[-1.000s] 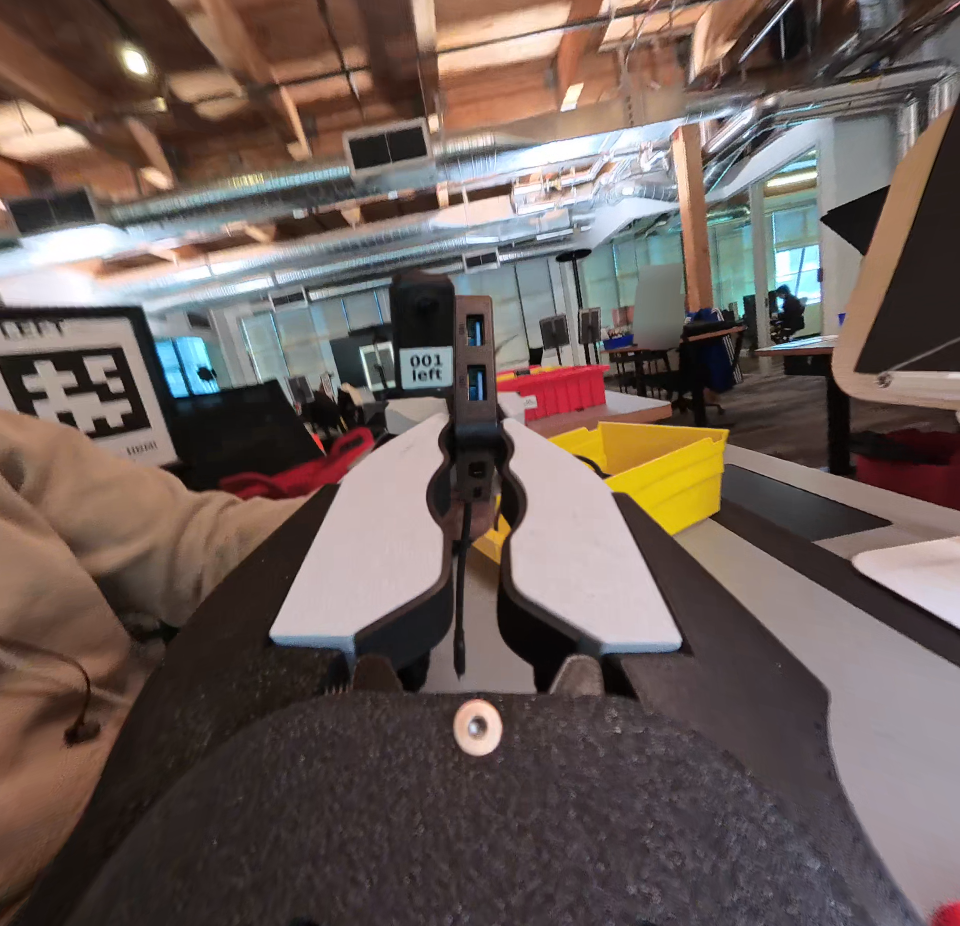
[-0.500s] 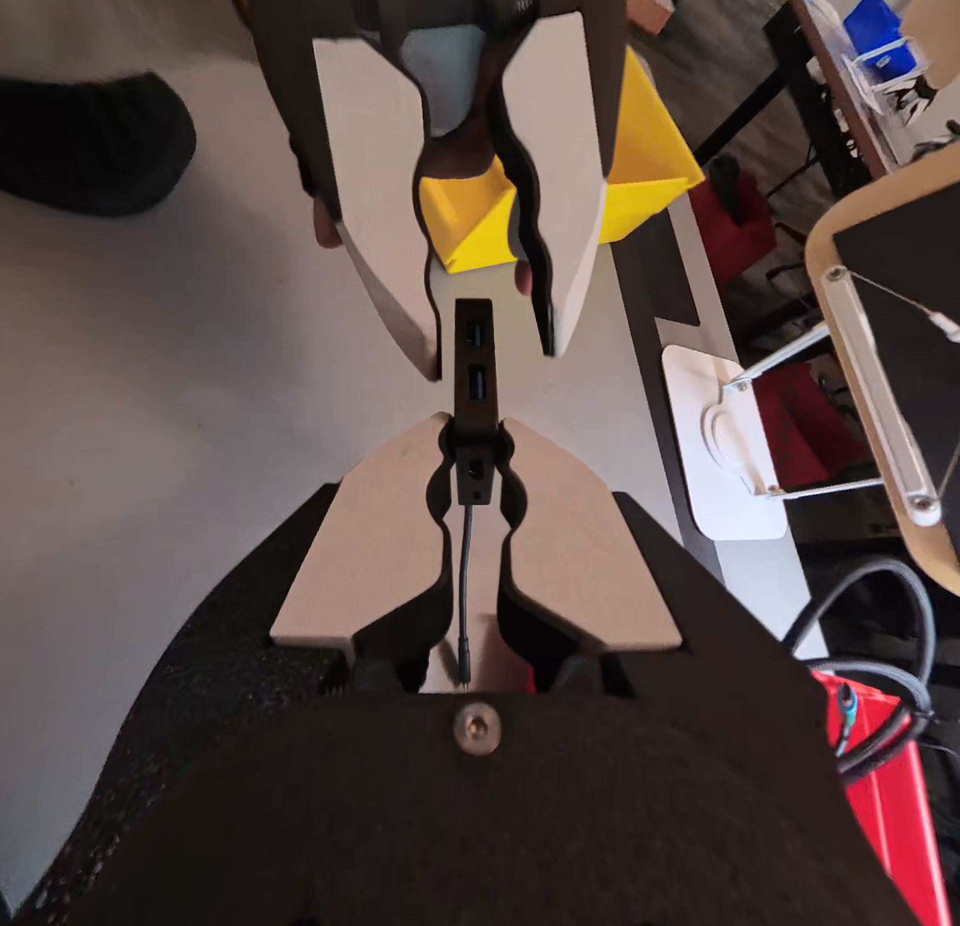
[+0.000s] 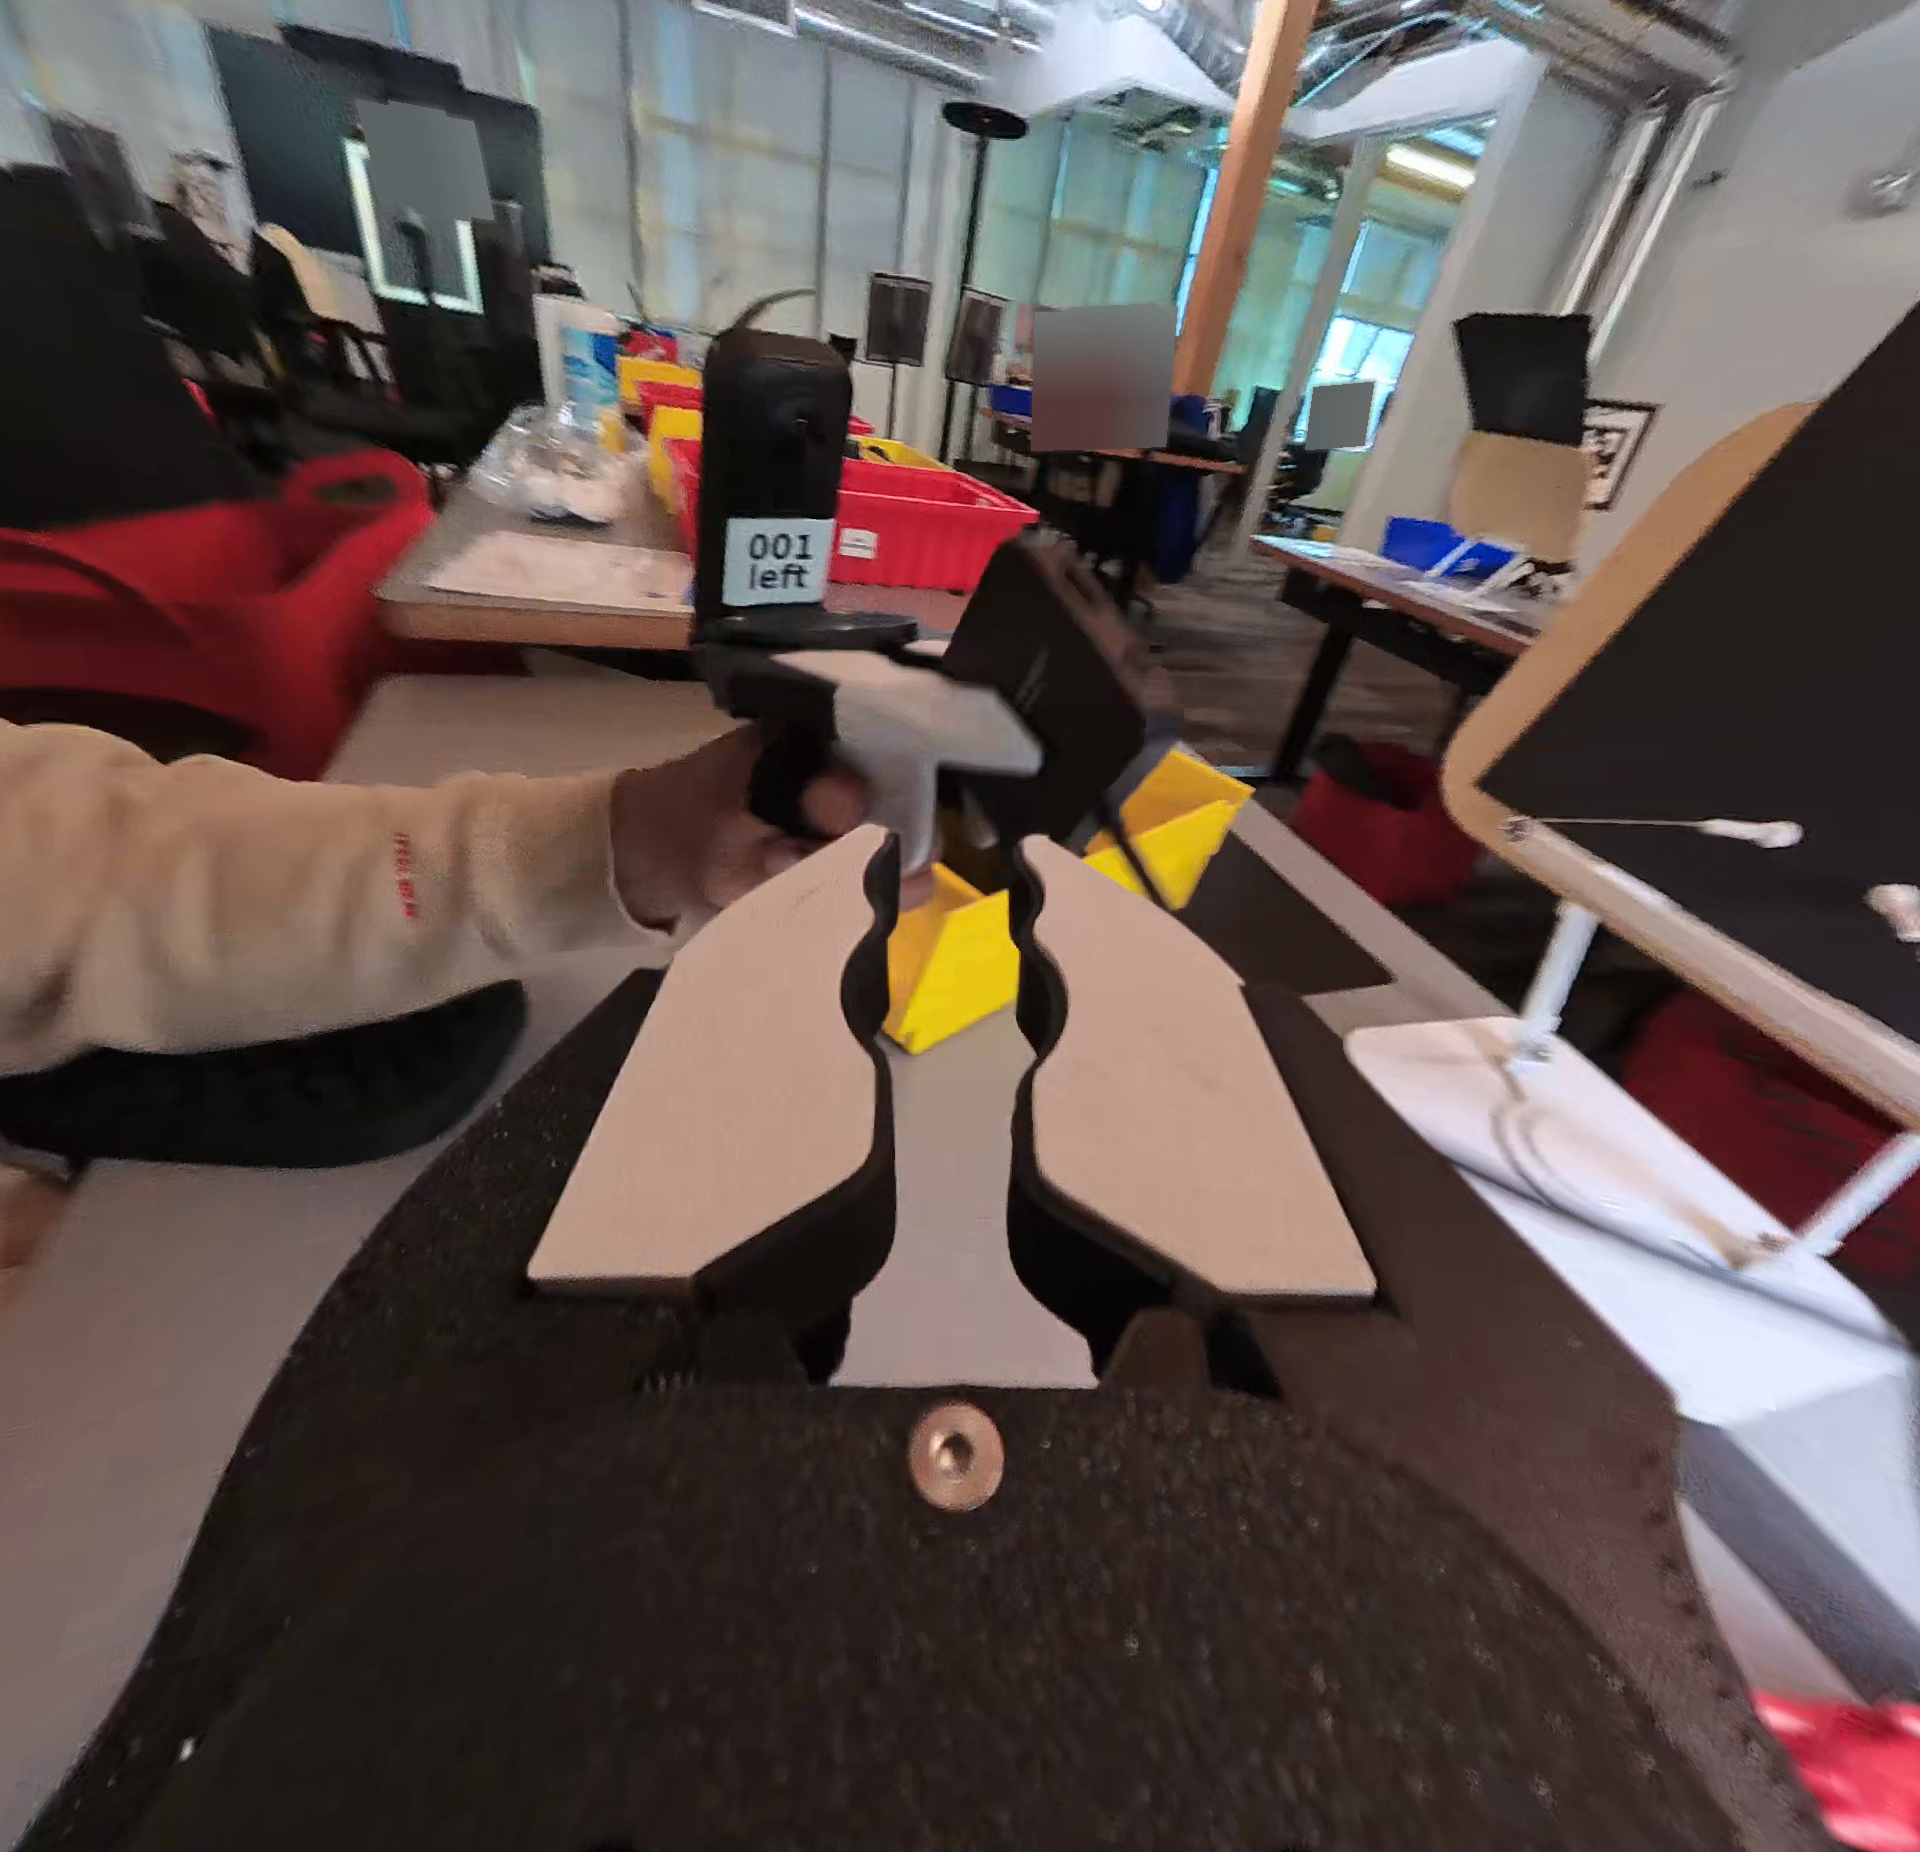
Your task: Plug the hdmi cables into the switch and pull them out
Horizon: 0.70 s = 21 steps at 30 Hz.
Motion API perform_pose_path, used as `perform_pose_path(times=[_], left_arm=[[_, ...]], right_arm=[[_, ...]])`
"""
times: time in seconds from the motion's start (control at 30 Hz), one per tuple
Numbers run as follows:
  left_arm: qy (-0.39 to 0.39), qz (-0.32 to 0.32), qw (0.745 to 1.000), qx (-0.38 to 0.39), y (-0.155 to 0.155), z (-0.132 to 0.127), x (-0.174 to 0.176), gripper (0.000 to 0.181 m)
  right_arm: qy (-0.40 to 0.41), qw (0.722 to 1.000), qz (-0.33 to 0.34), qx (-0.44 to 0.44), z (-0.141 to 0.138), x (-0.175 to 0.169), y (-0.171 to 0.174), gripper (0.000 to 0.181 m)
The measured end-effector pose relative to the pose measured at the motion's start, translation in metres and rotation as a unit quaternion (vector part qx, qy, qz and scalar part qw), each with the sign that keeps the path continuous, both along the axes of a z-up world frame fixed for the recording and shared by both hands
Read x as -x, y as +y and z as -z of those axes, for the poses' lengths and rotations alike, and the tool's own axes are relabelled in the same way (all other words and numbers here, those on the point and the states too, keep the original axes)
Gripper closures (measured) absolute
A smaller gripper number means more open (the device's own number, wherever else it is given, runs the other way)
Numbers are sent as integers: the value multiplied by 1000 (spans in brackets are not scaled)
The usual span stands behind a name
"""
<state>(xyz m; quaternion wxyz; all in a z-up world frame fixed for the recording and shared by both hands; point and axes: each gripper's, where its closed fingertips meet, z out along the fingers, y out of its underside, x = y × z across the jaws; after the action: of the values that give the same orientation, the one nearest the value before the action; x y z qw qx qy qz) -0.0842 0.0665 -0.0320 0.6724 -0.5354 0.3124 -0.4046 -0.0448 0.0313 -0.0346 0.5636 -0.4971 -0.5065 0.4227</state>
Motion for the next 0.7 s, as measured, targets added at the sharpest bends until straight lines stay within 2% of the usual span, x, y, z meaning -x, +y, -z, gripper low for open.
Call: perform_pose_path(times=[0.17, 0.27, 0.3, 0.4, 0.47, 0.57, 0.63, 0.7], left_arm=[[-148, 56, 987, -4, -17, -26, 3, 167], [-181, 95, 979, 4, -27, -28, -7, 166], [-192, 109, 975, 8, -29, -27, -11, 166], [-223, 142, 964, 23, -34, -22, -22, 167], [-238, 173, 955, 32, -37, -20, -25, 166], [-157, 188, 969, 31, -40, -11, -30, 166], [-38, 153, 987, 33, -35, 8, -35, 162], [86, 105, 990, 26, -28, 30, -37, 161]], right_arm=[[72, 993, -17, 90, 20, 37, 3, 152], [165, 976, -46, 131, 9, 40, 1, 145], [185, 972, -53, 137, 4, 37, 0, 146], [205, 967, -69, 138, -2, 29, -3, 165], [195, 970, -76, 121, -2, 26, -6, 167], [134, 982, -98, 92, 1, 21, -8, 167], [44, 993, -95, 48, 12, 14, -5, 167], [-55, 996, -67, -10, 30, 0, 4, 168]])
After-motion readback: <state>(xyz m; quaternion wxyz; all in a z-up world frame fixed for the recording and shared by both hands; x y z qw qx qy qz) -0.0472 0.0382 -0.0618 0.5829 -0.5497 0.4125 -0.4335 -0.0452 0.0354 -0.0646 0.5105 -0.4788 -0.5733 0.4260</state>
